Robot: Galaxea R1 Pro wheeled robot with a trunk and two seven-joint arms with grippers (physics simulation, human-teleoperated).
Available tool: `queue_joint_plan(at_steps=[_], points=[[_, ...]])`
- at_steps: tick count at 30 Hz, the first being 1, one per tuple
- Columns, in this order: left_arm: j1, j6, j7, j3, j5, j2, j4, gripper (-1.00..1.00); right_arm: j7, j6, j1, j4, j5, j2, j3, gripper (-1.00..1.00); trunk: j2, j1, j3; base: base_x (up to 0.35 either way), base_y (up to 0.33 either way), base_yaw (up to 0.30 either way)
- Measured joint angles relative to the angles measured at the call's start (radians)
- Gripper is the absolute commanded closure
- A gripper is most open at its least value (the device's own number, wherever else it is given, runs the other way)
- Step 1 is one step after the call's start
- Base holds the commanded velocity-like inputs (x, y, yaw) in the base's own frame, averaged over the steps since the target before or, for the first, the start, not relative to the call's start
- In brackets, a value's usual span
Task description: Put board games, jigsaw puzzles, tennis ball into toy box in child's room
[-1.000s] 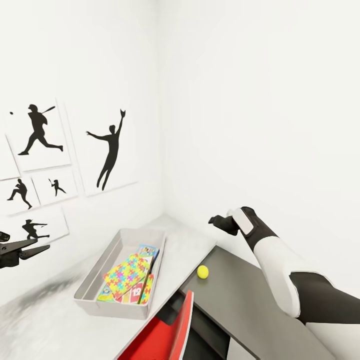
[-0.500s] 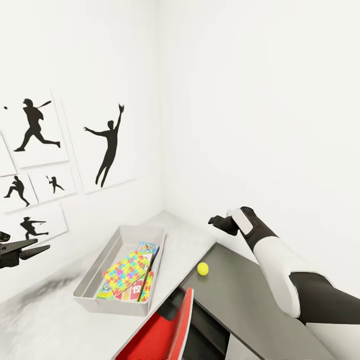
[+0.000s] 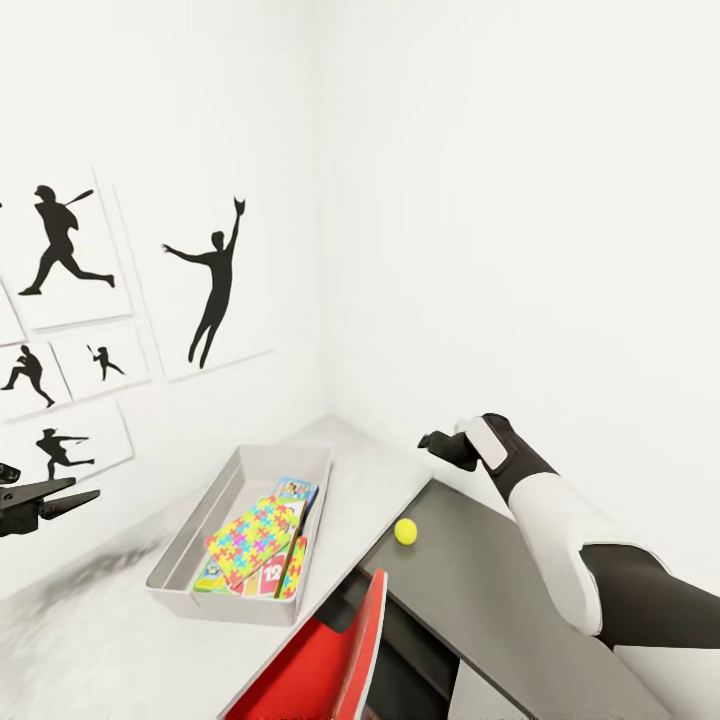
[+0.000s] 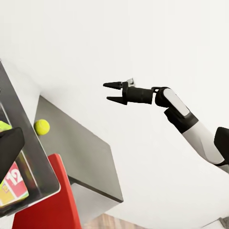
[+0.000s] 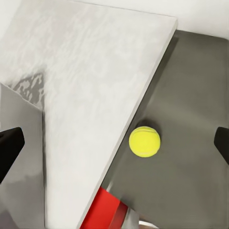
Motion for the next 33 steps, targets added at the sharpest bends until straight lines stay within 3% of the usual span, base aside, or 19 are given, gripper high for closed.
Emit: queue_joint_plan(at_steps=[14, 33], points=[[0.000, 0.000, 0.000, 0.000, -0.001, 0.000, 0.000, -1.00, 0.000, -0.006, 0.000, -0.004, 0.001, -0.001, 0.003, -1.00, 0.001, 0.000, -0.021, 0.000, 0.000, 0.000], [0.000, 0.000, 0.000, 0.000, -0.001, 0.001, 0.000, -1.00, -0.001, -0.008, 0.000, -0.006, 0.001, 0.000, 0.002, -1.00, 0.001, 0.000, -0.024, 0.000, 0.000, 0.000]])
